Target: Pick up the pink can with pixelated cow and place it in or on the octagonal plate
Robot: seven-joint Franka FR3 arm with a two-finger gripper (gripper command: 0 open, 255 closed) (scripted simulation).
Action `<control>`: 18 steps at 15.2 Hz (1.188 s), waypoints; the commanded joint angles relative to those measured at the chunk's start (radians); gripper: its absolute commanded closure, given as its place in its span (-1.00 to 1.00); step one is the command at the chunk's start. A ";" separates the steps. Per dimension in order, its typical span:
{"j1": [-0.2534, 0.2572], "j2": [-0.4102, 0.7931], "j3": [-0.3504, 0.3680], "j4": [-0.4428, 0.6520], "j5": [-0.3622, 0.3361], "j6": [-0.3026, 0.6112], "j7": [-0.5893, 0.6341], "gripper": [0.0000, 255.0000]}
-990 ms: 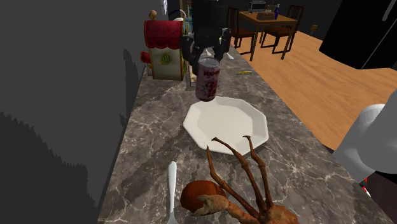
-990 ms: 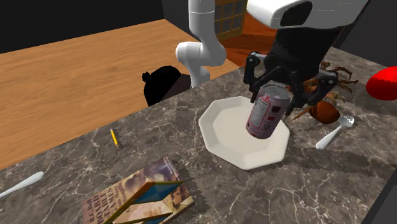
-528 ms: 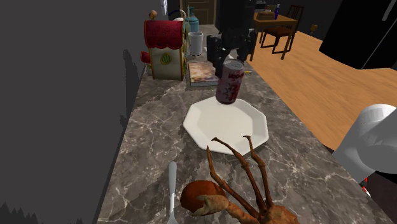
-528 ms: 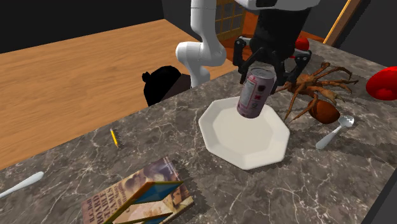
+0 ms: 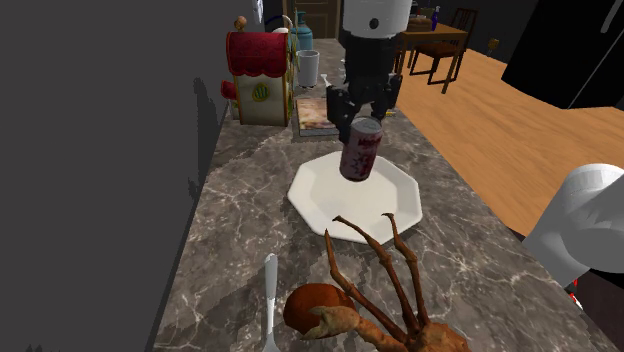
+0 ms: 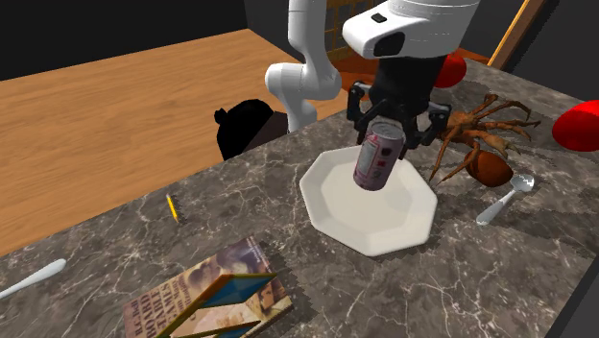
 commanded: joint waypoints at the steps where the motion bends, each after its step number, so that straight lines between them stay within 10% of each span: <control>1: 0.001 -0.002 0.002 -0.029 0.001 0.028 -0.001 1.00; 15: 0.005 -0.011 0.007 -0.128 0.008 0.119 -0.005 1.00; 16: 0.005 -0.011 0.007 -0.127 0.008 0.117 -0.005 -1.00; 18: 0.005 -0.011 0.007 -0.127 0.007 0.117 -0.005 -1.00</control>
